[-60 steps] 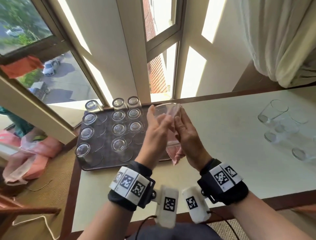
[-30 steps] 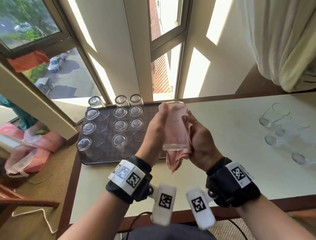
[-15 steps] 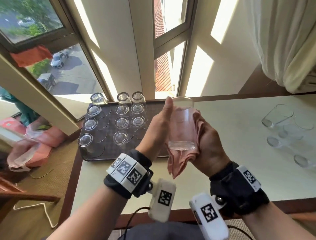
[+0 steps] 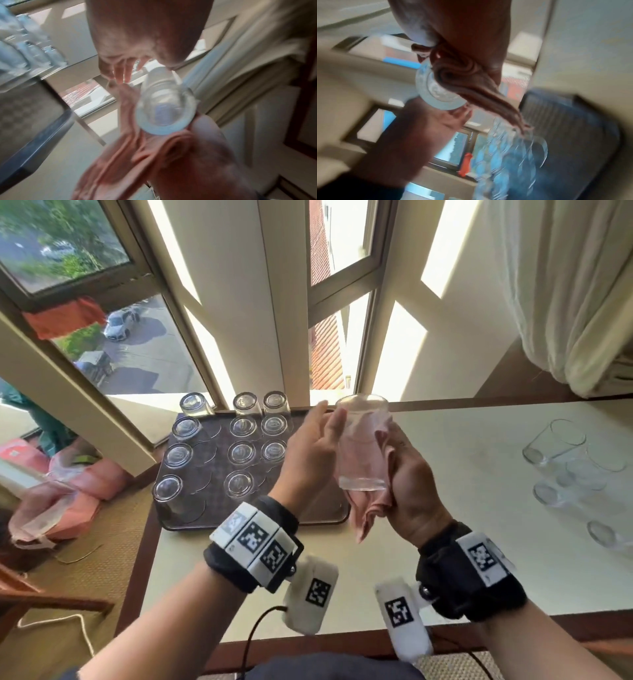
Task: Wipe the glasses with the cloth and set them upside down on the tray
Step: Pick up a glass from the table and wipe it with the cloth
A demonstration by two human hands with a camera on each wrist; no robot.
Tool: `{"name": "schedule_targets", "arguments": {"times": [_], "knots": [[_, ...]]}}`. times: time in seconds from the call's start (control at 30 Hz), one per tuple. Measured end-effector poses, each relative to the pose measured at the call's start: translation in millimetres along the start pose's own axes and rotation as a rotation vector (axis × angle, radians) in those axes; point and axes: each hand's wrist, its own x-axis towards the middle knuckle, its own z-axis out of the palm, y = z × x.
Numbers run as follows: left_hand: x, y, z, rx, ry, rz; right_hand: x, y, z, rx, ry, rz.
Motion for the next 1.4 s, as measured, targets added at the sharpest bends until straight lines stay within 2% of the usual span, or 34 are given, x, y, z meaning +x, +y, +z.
{"name": "schedule_targets", "arguments": {"times": [0.07,0.13,0.2,0.3,0.37,0.43,0.5,0.57,0.63,0.7,0.77,0.83,0.93,1.0,1.07,1.13,1.23,1.4], "knots": [[-4.0,-2.7,7.8,-0.014,0.090,-0.014,4.4,7.8,-0.8,-0.305,0.003,-0.173],[-12.4,-1.5,18.3,-0.136,0.093,-0.054,7.1,12.8,-0.6,-0.366,-0.040,-0.246],[-18.0,-1.2,24.3,-0.174,0.088,-0.053,5.8,9.4,0.4,-0.249,-0.076,-0.197],[-13.7,-1.3,14.7,-0.291,-0.082,-0.061,1.2,0.4,-5.5,0.070,-0.080,-0.001],[-10.3,-2.6,6.5,-0.246,-0.080,-0.041,0.8,0.1,-8.3,0.152,-0.058,0.047],[-10.3,-8.6,8.5,-0.162,0.025,-0.005,2.9,4.9,-4.6,-0.023,0.004,-0.055],[-18.3,-10.5,17.7,-0.176,0.121,-0.012,5.6,10.0,1.0,-0.247,0.051,-0.204],[-25.9,-10.8,26.0,-0.200,0.135,-0.027,7.6,12.3,3.7,-0.274,0.004,-0.246],[-28.1,-13.0,25.8,-0.228,0.128,-0.021,6.4,6.5,3.6,-0.175,-0.063,-0.162],[-22.4,-14.1,16.1,-0.297,0.011,-0.079,5.7,0.9,-0.9,-0.044,-0.097,-0.017],[-19.4,-15.5,6.7,-0.384,-0.108,-0.122,4.3,1.9,-3.7,0.043,-0.099,0.064],[-19.8,-15.8,2.0,-0.337,-0.041,-0.104,4.7,7.2,-0.9,0.052,-0.073,0.022],[-22.6,-22.0,5.2,-0.273,0.151,-0.054,6.2,15.5,9.6,-0.236,-0.034,-0.187],[-28.1,-24.7,11.0,-0.276,0.158,-0.059,5.4,18.6,16.8,-0.337,-0.041,-0.234],[-32.6,-28.2,14.5,-0.235,0.138,-0.049,6.1,19.8,15.0,-0.294,-0.066,-0.161],[-30.0,-33.0,11.2,-0.210,0.115,-0.049,5.7,21.2,8.5,-0.177,-0.102,-0.023],[-25.2,-28.7,1.3,-0.303,0.046,-0.065,-0.8,26.4,5.1,0.039,-0.102,0.205],[-29.9,-27.4,-5.3,-0.422,-0.047,-0.050,-2.8,27.3,9.9,0.305,-0.105,0.345]]}}
